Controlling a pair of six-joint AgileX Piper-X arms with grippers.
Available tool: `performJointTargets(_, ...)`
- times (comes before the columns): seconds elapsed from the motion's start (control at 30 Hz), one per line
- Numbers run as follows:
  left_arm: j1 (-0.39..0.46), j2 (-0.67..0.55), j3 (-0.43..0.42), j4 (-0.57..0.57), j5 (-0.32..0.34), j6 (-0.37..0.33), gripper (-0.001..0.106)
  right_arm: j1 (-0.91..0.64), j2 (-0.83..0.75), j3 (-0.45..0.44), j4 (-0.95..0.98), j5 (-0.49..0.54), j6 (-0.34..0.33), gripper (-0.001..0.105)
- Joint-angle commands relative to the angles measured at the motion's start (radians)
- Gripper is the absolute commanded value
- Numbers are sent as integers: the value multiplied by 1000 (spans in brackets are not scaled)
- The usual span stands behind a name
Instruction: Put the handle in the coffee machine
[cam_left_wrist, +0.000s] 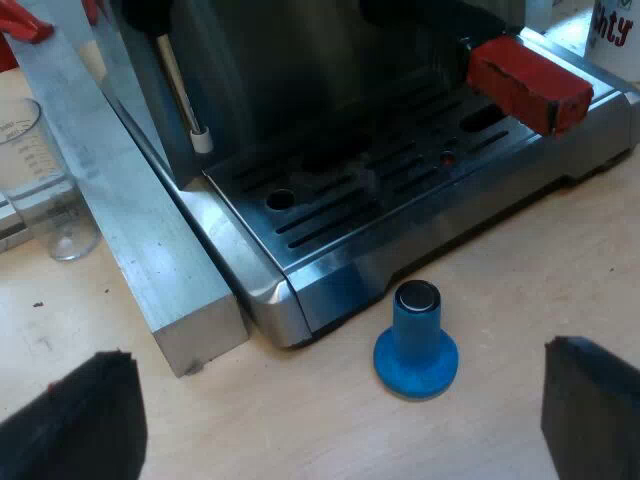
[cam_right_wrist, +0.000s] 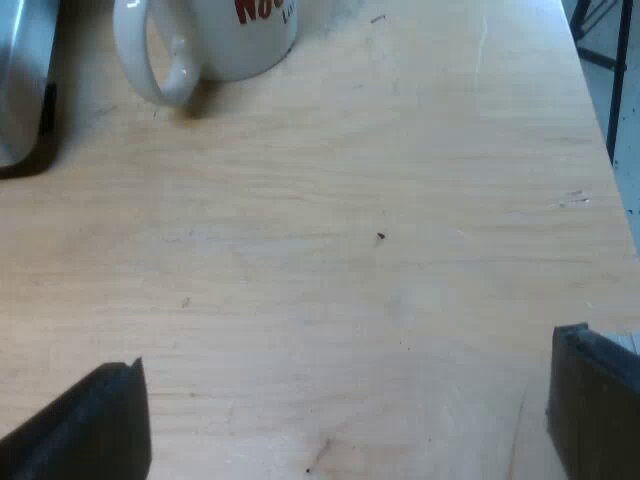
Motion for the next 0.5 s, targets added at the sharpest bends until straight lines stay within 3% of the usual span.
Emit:
performJointTargets(0.03, -3, -139, -4, -12, -7, -5, 82, -7, -46, -5, 1, -1, 3, 81)
performJointTargets(0.3, -3, -139, 3, -28, 8, -5, 82, -7, -46, -3, -175, 9, 3, 81)
performJointTargets(0.5, -3, -139, 3, -27, 8, -5, 82, -7, -46, 57, -208, 13, 3, 81)
